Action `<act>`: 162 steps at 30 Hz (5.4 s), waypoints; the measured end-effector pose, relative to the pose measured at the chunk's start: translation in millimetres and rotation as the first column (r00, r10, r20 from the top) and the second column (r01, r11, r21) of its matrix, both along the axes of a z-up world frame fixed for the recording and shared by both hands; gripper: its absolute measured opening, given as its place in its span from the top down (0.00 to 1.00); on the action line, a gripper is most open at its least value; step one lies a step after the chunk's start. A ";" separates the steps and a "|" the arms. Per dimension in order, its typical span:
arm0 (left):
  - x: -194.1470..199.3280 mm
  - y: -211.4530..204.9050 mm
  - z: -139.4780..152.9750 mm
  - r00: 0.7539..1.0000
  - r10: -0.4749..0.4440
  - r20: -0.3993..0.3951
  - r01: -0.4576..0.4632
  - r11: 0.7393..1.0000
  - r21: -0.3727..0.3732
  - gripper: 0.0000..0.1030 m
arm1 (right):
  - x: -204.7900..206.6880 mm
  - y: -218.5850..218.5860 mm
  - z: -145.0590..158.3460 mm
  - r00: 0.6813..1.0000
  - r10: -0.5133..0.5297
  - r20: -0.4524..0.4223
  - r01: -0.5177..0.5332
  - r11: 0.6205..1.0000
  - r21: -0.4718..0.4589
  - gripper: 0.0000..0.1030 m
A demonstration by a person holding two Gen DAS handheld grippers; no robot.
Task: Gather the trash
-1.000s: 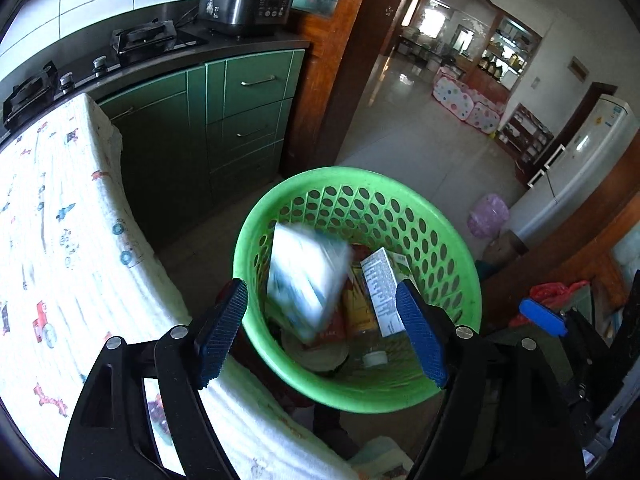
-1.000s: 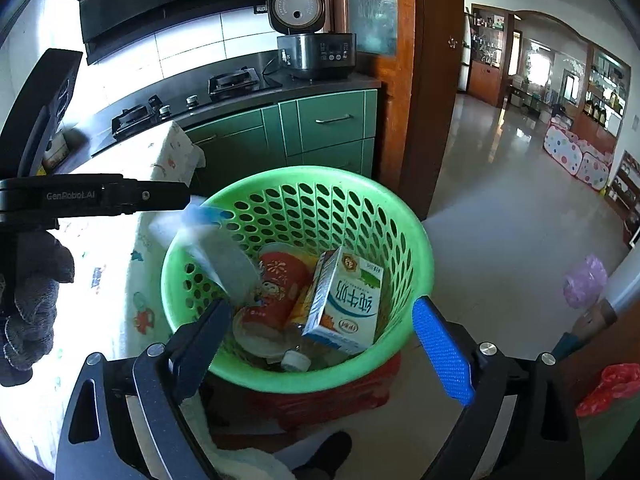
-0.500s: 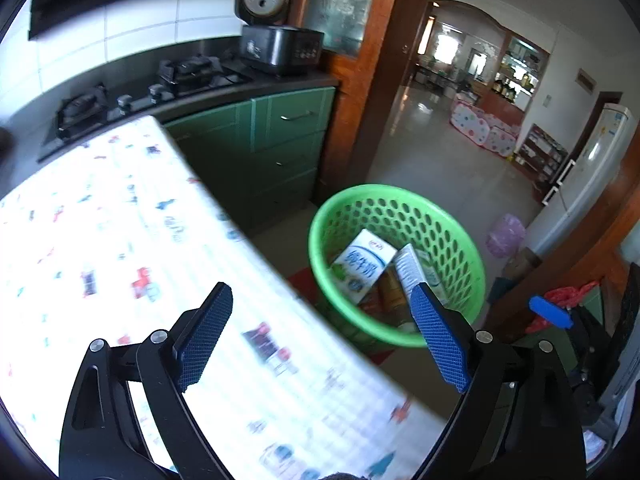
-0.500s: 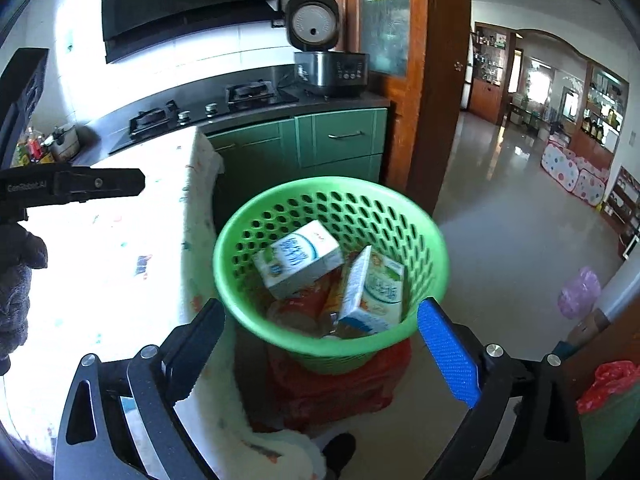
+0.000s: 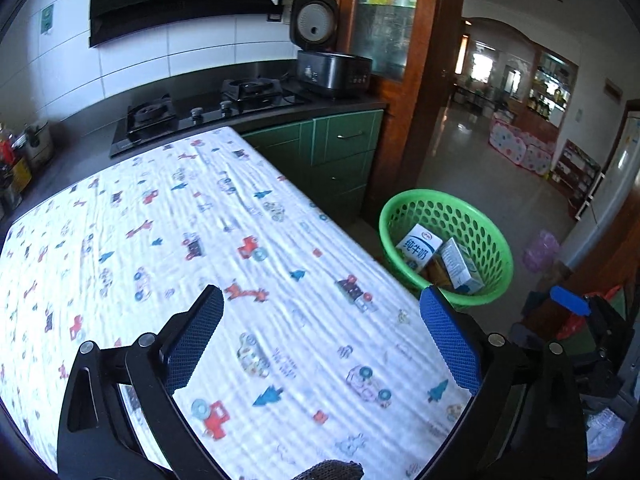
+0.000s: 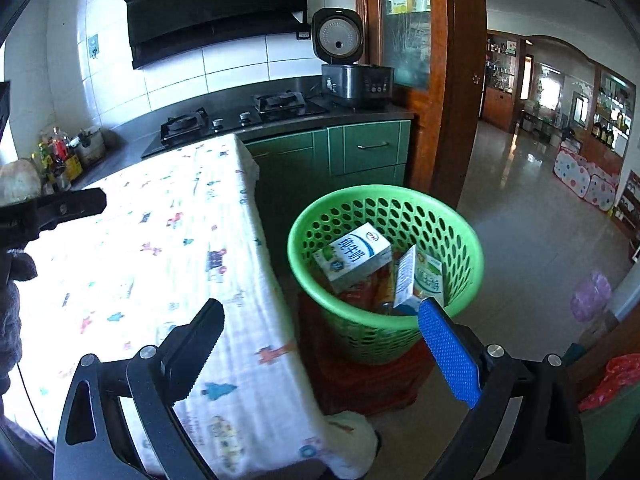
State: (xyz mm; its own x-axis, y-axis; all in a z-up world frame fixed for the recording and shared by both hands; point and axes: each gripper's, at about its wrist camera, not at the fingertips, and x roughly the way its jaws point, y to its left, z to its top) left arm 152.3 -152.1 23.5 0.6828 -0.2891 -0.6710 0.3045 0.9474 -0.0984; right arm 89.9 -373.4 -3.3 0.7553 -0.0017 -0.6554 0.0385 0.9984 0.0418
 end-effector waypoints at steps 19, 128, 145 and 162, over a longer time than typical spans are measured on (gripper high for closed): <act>-66.5 78.5 -22.9 0.991 0.137 -0.009 -0.137 0.988 -0.067 0.06 | -32.1 35.7 -0.9 0.999 0.027 0.030 -0.029 0.997 0.068 0.08; -100.8 46.9 -6.3 0.957 0.135 0.258 -0.155 0.986 0.059 0.05 | -51.8 51.7 21.1 0.994 -0.054 0.098 0.054 0.999 0.011 0.07; -99.4 45.3 -2.1 0.955 0.127 0.267 -0.147 0.987 0.058 0.05 | -48.3 54.7 21.9 0.994 -0.045 0.100 0.044 0.999 0.013 0.07; -99.3 45.5 0.4 0.951 0.128 0.281 -0.154 0.986 0.070 0.05 | -45.3 55.5 20.5 0.995 -0.036 0.098 0.035 0.999 0.018 0.07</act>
State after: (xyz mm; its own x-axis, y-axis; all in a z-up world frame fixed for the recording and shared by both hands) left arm 53.0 -106.7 24.0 0.8736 -0.1235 -0.4707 0.1702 0.9837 0.0578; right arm 44.6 -317.8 17.2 0.8156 -0.0198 -0.5783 0.0688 0.9956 0.0630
